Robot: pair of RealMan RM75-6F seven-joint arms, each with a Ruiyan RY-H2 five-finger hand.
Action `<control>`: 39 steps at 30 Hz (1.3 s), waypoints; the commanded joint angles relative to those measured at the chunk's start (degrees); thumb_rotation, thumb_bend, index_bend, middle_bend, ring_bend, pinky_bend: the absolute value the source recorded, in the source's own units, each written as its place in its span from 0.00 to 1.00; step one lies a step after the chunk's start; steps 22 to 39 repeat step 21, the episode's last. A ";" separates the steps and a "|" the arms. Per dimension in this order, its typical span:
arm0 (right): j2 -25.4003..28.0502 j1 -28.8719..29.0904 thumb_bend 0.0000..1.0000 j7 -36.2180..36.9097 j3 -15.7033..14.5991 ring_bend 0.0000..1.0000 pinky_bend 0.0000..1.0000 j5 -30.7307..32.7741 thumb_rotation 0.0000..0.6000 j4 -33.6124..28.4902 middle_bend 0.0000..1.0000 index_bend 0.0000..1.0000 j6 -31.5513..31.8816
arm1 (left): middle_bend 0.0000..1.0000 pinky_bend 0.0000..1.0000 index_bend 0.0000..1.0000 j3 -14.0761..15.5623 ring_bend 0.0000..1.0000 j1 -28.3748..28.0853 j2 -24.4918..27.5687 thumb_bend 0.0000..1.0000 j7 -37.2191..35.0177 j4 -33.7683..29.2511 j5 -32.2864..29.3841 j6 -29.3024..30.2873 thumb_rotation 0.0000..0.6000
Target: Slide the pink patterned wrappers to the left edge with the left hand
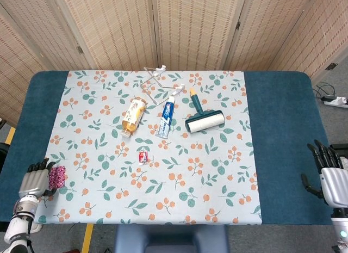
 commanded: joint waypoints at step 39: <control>1.26 0.04 0.46 0.04 -0.80 0.00 0.00 -0.77 1.00 -0.51 0.00 0.00 -0.66 | 0.00 0.00 0.11 -1.39 0.00 9.63 2.96 0.38 -11.36 -7.77 21.92 20.67 1.00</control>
